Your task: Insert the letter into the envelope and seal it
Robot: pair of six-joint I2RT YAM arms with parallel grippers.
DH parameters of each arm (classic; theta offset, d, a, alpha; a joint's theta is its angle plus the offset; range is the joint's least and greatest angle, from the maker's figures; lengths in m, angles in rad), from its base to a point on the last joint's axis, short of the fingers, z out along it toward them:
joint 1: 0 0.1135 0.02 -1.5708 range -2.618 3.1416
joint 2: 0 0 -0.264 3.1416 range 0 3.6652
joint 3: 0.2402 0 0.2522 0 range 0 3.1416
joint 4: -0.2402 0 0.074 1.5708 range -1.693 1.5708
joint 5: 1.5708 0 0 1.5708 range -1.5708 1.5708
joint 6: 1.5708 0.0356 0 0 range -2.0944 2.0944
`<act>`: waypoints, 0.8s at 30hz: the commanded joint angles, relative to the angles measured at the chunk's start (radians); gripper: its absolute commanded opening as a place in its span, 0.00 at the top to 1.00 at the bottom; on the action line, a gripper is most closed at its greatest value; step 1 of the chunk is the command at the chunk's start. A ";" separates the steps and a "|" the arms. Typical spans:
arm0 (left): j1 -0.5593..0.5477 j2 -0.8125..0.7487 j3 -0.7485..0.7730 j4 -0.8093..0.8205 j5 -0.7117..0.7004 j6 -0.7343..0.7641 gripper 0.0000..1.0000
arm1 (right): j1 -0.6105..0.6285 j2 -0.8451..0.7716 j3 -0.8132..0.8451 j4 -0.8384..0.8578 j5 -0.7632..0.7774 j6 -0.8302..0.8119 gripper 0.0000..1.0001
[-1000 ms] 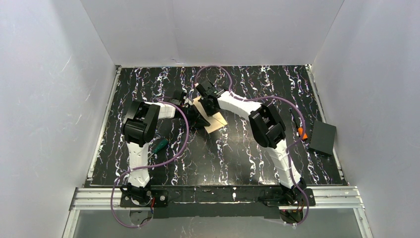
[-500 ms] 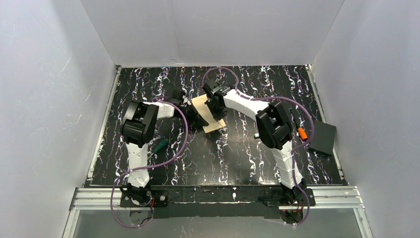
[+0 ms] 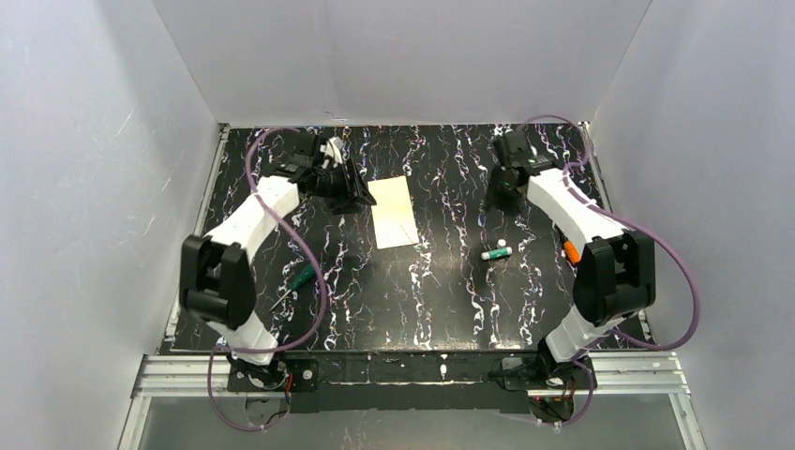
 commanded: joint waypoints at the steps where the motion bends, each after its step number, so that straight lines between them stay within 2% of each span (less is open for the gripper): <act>1: 0.001 -0.176 -0.039 -0.128 -0.201 0.145 0.45 | -0.076 -0.090 -0.138 -0.082 0.084 0.194 0.42; 2: 0.001 -0.215 -0.048 -0.134 -0.242 0.157 0.36 | -0.090 -0.101 -0.162 -0.080 0.089 0.226 0.41; 4: 0.002 -0.259 -0.062 -0.145 -0.311 0.181 0.24 | -0.107 -0.115 -0.193 -0.056 0.097 0.287 0.39; 8: 0.006 -0.297 -0.069 -0.164 -0.386 0.205 0.11 | -0.109 -0.099 -0.216 -0.027 0.102 0.400 0.38; 14: 0.020 -0.301 -0.098 -0.170 -0.381 0.181 0.10 | -0.108 -0.051 -0.205 -0.127 0.138 0.593 0.43; 16: 0.026 -0.298 -0.106 -0.168 -0.373 0.177 0.10 | -0.108 -0.052 -0.230 -0.119 0.121 0.627 0.48; 19: 0.035 -0.288 -0.106 -0.174 -0.366 0.174 0.10 | -0.104 -0.058 -0.269 -0.102 0.094 0.657 0.52; 24: 0.052 -0.267 -0.100 -0.171 -0.341 0.165 0.10 | -0.093 -0.052 -0.309 -0.081 0.066 0.669 0.51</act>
